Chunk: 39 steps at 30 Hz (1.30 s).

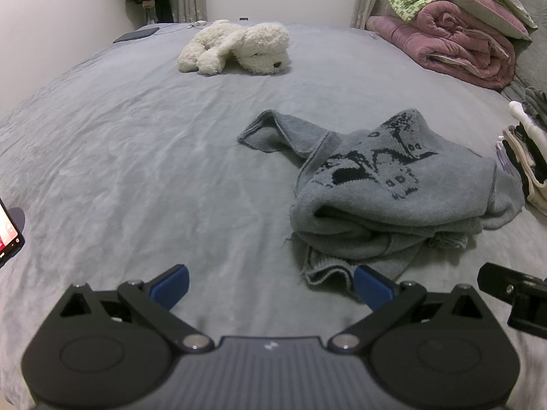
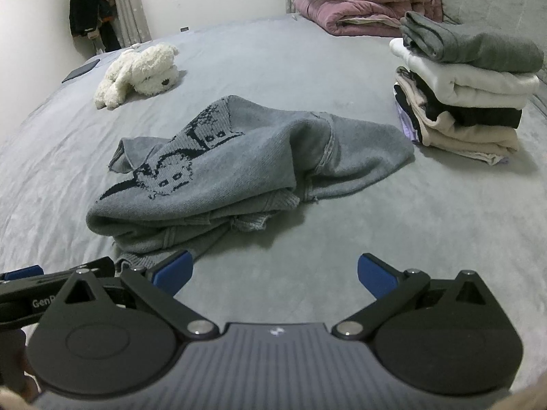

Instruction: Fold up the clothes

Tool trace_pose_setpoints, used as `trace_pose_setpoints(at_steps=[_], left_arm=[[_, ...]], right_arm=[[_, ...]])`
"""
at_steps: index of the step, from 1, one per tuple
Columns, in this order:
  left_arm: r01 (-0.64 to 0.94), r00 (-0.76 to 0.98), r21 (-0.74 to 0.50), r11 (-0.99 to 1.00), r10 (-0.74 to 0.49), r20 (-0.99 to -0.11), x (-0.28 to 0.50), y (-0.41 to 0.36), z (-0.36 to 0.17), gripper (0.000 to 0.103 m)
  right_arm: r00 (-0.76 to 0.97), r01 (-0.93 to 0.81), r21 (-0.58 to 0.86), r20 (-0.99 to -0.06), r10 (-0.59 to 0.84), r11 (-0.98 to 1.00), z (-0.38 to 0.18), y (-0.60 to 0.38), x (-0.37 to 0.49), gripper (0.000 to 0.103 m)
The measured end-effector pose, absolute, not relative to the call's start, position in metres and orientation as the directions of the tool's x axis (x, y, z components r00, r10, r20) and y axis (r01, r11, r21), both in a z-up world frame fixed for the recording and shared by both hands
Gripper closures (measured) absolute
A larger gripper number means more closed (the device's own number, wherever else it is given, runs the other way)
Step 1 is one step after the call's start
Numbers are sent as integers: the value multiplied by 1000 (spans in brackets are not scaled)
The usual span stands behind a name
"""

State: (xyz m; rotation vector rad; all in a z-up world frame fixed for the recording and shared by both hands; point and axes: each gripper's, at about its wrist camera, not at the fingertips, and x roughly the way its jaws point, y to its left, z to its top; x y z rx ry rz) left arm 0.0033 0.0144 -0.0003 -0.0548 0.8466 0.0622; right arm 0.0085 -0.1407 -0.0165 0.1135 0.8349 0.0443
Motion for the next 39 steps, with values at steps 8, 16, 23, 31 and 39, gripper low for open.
trace_pose_setpoints(at_steps=[8,16,23,31,39], left_arm=[[-80,659,-20,997,38,-751,3,15,0,0],[-89,660,-15,996,47,-750,4,15,0,0],[-92,659,-12,996,52,-750,4,16,0,0],[-97,657,-8,995,58,-752,4,17,1,0],[-102,656,-3,995,64,-752,4,17,0,0]], right_arm=[[664,4,121,-742,88,993,-18,-140,9,0],[660,2,124,-746,91,992,-20,-139,10,0],[658,1,124,-747,93,992,-20,-139,10,0],[653,3,130,-751,97,991,-21,-139,10,0],[649,4,134,-755,100,991,-22,-139,10,0]])
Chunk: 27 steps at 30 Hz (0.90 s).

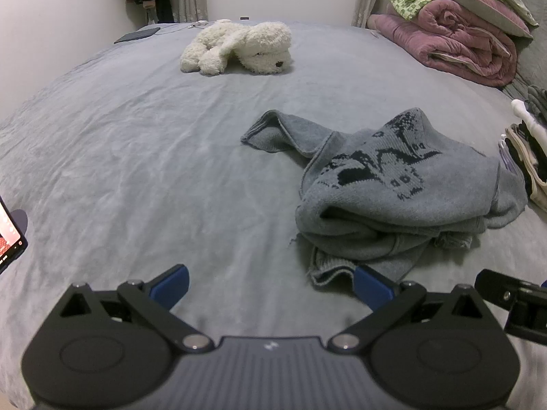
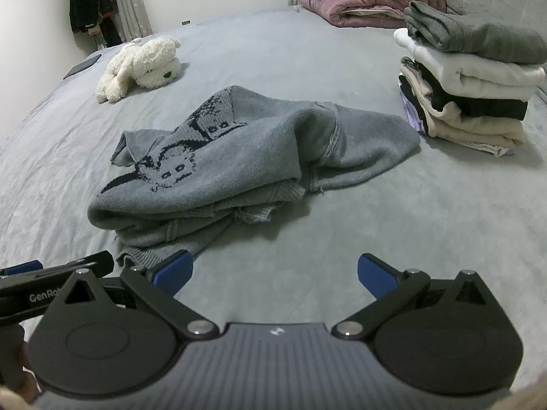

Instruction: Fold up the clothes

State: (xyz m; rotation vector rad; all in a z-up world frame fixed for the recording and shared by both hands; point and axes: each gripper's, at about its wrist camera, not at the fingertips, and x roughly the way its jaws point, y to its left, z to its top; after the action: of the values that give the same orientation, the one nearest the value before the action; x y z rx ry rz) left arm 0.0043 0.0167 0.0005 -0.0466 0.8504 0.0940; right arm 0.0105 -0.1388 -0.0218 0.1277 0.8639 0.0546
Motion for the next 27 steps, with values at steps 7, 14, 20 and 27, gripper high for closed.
trace_pose_setpoints(at_steps=[7,14,20,27], left_arm=[[-109,642,9,994,77,-763,13,15,0,0],[-106,640,26,994,88,-763,34,9,10,0],[-114,627,24,993,91,-774,57,6,3,0],[-116,609,18,993,86,-789,78,5,-14,0]], right_arm=[[640,19,124,-764,83,992,-25,-138,16,0],[635,26,134,-767,87,991,-17,-138,33,0],[637,26,134,-766,87,991,-10,-139,61,0],[621,46,114,-781,61,992,-31,-144,92,0]])
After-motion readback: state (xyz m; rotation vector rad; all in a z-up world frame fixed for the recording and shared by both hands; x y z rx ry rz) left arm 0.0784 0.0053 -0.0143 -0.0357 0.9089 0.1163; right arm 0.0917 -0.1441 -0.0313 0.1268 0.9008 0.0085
